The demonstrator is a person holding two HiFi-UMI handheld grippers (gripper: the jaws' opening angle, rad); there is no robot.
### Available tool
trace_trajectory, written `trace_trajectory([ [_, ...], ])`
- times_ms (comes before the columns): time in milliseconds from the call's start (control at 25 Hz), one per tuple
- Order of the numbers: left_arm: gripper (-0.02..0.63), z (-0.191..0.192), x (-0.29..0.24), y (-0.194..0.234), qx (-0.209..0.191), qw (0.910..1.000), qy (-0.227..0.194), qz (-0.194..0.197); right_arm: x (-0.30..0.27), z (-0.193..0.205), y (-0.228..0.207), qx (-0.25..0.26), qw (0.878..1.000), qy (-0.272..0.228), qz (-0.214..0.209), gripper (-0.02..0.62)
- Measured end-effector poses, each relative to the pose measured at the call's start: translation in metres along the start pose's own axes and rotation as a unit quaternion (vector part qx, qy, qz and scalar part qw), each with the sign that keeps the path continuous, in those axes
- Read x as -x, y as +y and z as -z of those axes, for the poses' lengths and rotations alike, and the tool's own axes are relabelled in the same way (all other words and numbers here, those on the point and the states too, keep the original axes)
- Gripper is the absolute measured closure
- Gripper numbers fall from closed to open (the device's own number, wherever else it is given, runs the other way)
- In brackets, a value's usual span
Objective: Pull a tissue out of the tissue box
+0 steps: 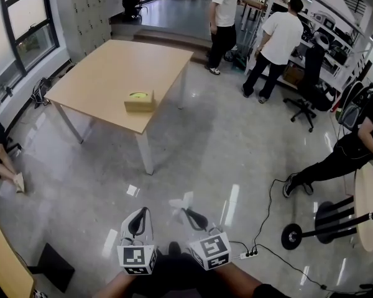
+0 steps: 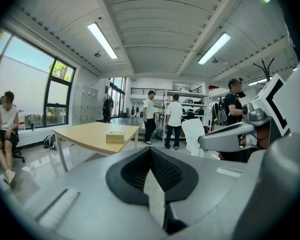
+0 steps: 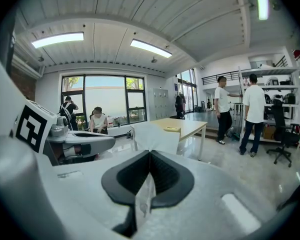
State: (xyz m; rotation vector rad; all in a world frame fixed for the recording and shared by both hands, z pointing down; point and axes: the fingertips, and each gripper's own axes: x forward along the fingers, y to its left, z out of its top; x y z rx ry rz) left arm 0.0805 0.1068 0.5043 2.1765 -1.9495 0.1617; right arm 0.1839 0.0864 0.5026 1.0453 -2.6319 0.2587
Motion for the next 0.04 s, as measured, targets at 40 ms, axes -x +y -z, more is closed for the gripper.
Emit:
trace_trajectory([
  [40, 0.588, 0.0009, -0.0005, -0.0003, 0.0, 1.0, 0.0, 0.0, 0.0, 0.0003, -0.0002, 0.0, 1.0, 0.0, 0.0, 0.601],
])
